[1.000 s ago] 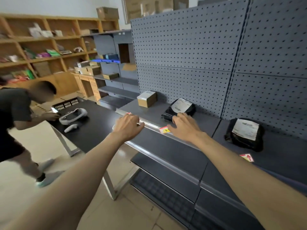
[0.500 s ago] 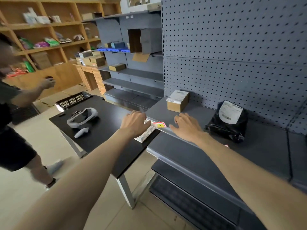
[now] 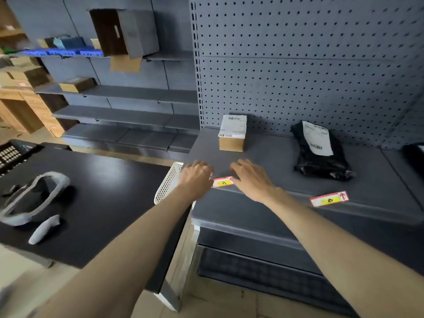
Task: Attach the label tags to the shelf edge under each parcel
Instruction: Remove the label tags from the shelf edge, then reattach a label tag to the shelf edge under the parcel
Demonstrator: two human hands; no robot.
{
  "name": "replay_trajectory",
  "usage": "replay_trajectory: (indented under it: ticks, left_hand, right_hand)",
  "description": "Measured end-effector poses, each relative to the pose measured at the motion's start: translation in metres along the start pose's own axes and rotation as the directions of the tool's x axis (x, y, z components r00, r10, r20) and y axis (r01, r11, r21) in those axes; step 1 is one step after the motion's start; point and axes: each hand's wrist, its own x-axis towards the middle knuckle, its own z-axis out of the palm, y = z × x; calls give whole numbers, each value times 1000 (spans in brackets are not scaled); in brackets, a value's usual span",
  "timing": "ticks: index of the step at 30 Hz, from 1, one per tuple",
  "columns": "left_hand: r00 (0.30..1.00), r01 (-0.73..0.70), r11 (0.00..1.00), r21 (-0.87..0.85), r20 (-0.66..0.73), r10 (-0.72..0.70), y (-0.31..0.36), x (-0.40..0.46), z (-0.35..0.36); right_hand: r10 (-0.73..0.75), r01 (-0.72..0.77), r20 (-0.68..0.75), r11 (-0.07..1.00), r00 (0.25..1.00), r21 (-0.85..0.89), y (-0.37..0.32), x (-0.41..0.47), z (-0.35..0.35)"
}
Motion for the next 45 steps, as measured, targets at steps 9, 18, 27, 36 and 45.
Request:
replay_trajectory:
  ticks: [9,18,27,36,45]
  left_hand:
    - [991,-130,991,-30,-40,128,-23,18,44]
    - [926,-348,930,116,-112,361,-33,27,42]
    - [936,-341,931,129,-48,350,-33,28,49]
    - [935,-341,940,-15,-109,337,10,30,19]
    - [907,-389,920,-52,-195,372,146,29,13]
  right_hand:
    - [56,-55,-18,998,998,23,-12,2,25]
    - [130,-135,-50,985,990,-106,-10,2,37]
    - [126,-126,-10,976,992,-180,-15,6,50]
    - [142,-160,-127,976,982,-147,33,-31,8]
    - [266,-286,-119,934,957,-214,141,-132,-53]
